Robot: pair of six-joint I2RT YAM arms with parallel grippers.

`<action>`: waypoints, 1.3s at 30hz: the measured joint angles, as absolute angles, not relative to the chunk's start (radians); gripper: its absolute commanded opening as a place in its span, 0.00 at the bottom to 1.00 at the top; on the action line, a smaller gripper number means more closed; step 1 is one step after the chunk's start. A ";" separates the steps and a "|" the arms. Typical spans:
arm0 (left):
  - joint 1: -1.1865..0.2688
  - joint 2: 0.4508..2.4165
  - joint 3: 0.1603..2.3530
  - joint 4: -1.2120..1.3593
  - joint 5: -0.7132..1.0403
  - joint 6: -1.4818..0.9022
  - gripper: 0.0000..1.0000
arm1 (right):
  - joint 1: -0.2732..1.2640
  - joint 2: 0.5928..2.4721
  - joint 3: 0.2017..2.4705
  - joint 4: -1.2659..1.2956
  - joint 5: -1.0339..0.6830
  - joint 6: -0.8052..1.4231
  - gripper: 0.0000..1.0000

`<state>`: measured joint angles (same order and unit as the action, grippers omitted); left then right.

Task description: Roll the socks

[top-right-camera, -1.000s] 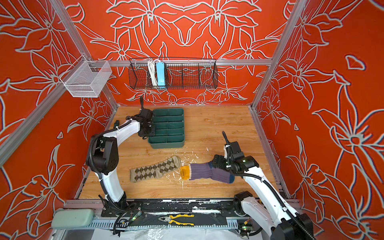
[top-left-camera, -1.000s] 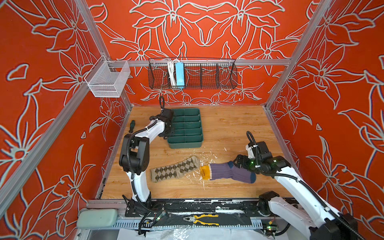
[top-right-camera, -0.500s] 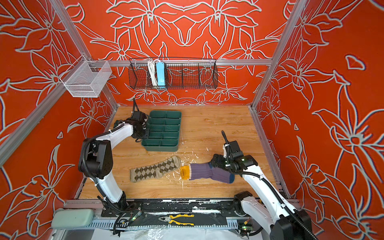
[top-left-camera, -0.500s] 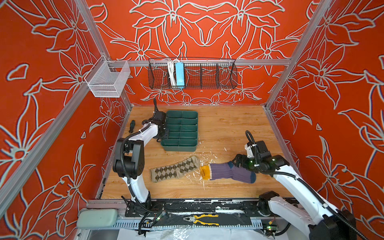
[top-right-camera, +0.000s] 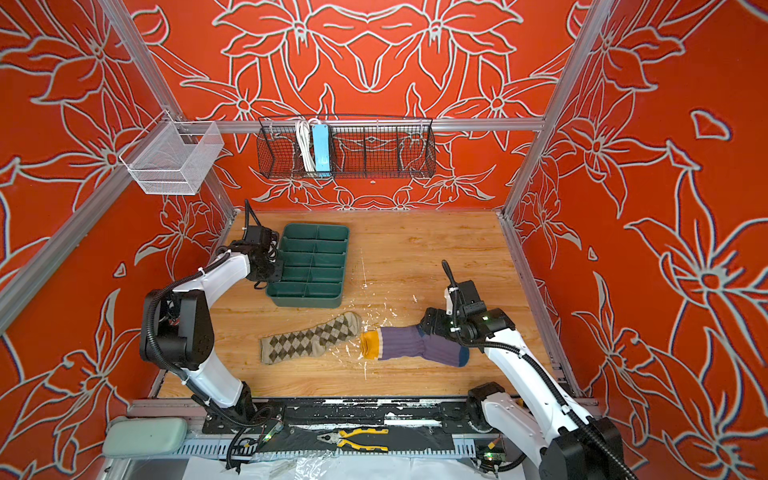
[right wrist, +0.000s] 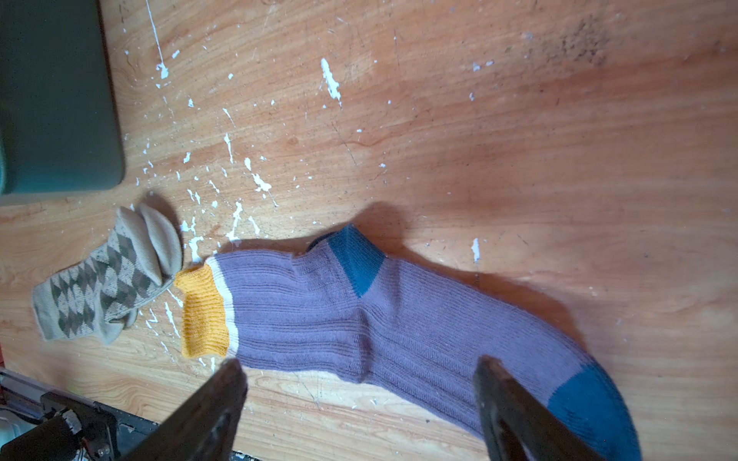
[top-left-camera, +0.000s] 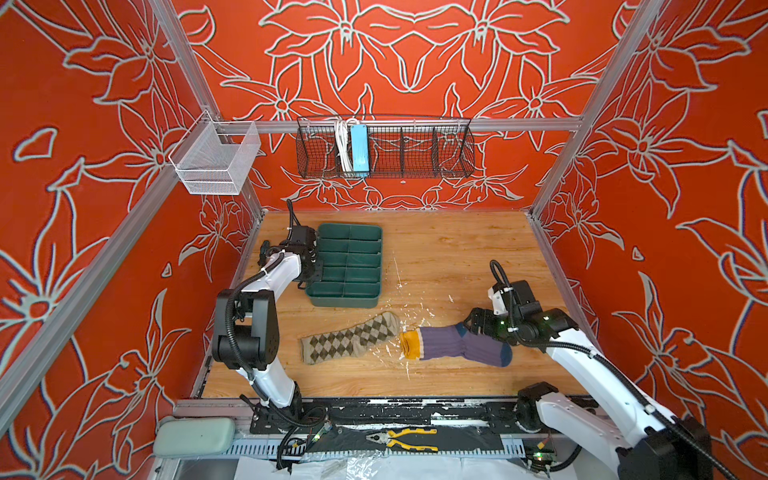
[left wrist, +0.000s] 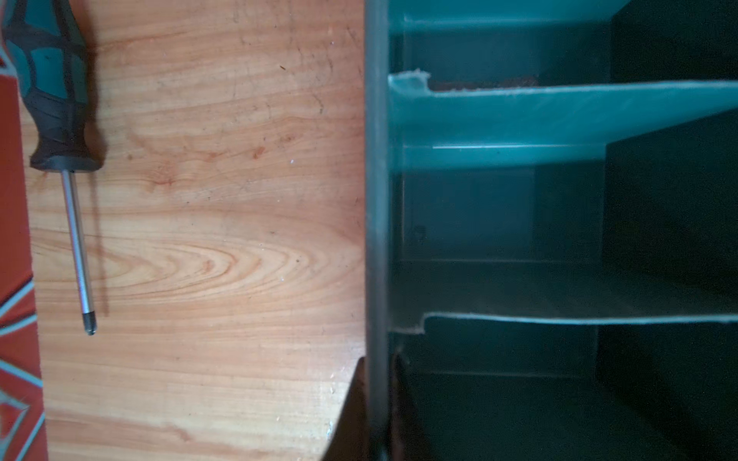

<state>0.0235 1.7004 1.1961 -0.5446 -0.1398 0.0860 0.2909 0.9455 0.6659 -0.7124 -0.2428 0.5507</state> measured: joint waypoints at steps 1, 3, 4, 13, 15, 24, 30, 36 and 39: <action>0.025 1.699 1.196 -0.545 -0.152 0.093 0.36 | 0.291 0.946 0.673 -0.718 -0.242 0.551 0.93; 0.027 1.686 1.196 -0.546 -0.169 0.086 0.53 | 0.291 0.946 0.685 -0.725 -0.240 0.559 0.94; 0.027 1.670 1.196 -0.548 -0.176 0.080 0.61 | 0.291 0.946 0.691 -0.730 -0.239 0.565 0.95; 0.017 1.405 1.304 -0.612 -0.103 0.025 0.86 | 0.288 0.947 0.755 -0.822 -0.161 0.706 0.95; -0.029 1.315 1.325 -0.616 -0.040 0.032 0.88 | 0.284 0.943 0.769 -0.849 -0.135 0.743 0.95; -0.501 1.032 1.071 -0.508 0.276 0.006 0.91 | 0.250 0.910 0.772 -0.952 -0.109 0.900 0.98; -0.734 1.108 0.868 -0.410 0.337 -0.101 0.90 | 0.238 0.872 0.730 -0.952 -0.123 0.963 0.98; -0.848 1.252 0.815 -0.309 0.339 -0.183 0.90 | 0.228 0.843 0.660 -0.907 -0.174 0.999 0.98; -0.875 1.317 0.815 -0.264 0.327 -0.207 0.89 | 0.226 0.853 0.633 -0.892 -0.189 1.007 0.98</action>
